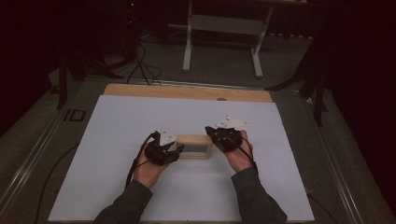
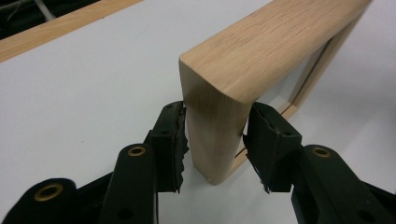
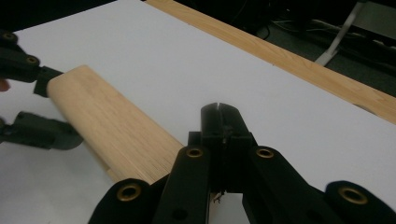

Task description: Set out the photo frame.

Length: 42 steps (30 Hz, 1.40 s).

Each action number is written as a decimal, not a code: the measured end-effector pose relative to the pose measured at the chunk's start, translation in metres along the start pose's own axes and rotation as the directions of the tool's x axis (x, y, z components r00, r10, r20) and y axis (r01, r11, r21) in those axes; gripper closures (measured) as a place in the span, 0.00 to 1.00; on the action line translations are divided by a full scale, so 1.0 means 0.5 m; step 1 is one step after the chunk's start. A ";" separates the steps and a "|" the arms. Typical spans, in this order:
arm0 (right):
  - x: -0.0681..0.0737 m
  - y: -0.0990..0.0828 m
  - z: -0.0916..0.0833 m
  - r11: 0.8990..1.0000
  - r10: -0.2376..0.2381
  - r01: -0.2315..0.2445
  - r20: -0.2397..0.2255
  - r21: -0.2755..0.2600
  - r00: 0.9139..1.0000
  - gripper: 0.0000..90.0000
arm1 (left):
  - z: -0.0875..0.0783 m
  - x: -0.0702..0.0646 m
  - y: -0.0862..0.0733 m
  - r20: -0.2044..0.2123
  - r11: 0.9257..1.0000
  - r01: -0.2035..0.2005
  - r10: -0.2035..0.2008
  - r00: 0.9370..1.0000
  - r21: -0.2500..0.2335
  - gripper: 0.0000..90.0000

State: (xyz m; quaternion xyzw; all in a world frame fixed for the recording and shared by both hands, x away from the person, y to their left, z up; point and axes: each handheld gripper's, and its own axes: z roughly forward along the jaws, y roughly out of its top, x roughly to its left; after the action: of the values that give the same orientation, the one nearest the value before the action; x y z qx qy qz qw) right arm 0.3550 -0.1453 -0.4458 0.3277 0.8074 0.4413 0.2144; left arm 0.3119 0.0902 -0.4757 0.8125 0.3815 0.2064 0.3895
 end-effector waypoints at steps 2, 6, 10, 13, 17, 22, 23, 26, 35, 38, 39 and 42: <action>0.001 -0.001 -0.003 1.000 -0.006 0.006 -0.002 0.000 1.000 0.98 | 0.002 0.002 -0.001 0.009 1.000 0.006 -0.006 1.000 0.002 0.63; -0.002 -0.002 -0.005 1.000 0.005 -0.005 -0.005 -0.008 1.000 0.91 | 0.008 0.005 -0.005 0.022 1.000 0.013 -0.013 1.000 0.017 0.63; -0.008 -0.003 -0.016 0.999 0.034 -0.036 -0.040 -0.041 0.999 0.71 | 0.011 0.007 -0.006 0.030 1.000 0.020 -0.021 0.999 0.019 0.63; -0.007 -0.003 -0.021 0.998 0.034 -0.037 -0.053 -0.053 0.998 0.66 | 0.010 0.007 -0.005 0.030 1.000 0.020 -0.020 0.999 0.017 0.63; 0.000 -0.007 -0.035 0.997 0.024 -0.030 -0.087 -0.072 0.996 0.54 | 0.010 0.008 -0.005 0.034 1.000 0.020 -0.021 0.999 0.012 0.62; 0.006 -0.028 -0.038 0.998 0.024 -0.029 -0.093 -0.057 0.995 0.44 | 0.012 0.010 -0.006 0.039 1.000 0.023 -0.024 0.999 0.008 0.61; 0.005 -0.033 -0.038 0.998 0.025 -0.030 -0.096 -0.054 0.995 0.43 | 0.012 0.011 -0.005 0.045 1.000 0.025 -0.025 0.999 0.003 0.61; 0.005 -0.043 -0.036 0.999 0.030 -0.035 -0.102 -0.040 0.994 0.41 | 0.013 0.014 -0.006 0.049 1.000 0.026 -0.026 0.998 -0.008 0.59; 0.012 -0.075 -0.016 1.000 0.021 -0.018 -0.124 0.021 0.992 0.44 | 0.027 0.030 -0.008 0.116 0.998 0.032 -0.026 0.993 -0.052 0.51; 0.012 -0.077 -0.013 1.000 0.016 -0.013 -0.117 0.027 0.993 0.47 | 0.030 0.033 -0.009 0.135 0.998 0.025 -0.016 0.991 -0.063 0.52; 0.012 -0.077 -0.013 1.000 0.016 -0.013 -0.117 0.027 0.993 0.47 | 0.030 0.033 -0.009 0.135 0.998 0.025 -0.016 0.991 -0.063 0.52; 0.005 -0.081 -0.014 0.999 0.027 -0.024 -0.118 0.026 0.993 0.53 | 0.028 0.030 -0.007 0.138 0.997 0.021 -0.010 0.990 -0.076 0.53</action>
State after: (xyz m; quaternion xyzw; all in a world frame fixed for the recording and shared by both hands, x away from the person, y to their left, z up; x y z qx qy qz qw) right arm 0.3348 -0.1634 -0.4769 0.3139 0.8198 0.4527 0.1563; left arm 0.3285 0.0970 -0.4865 0.8061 0.3517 0.1617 0.4477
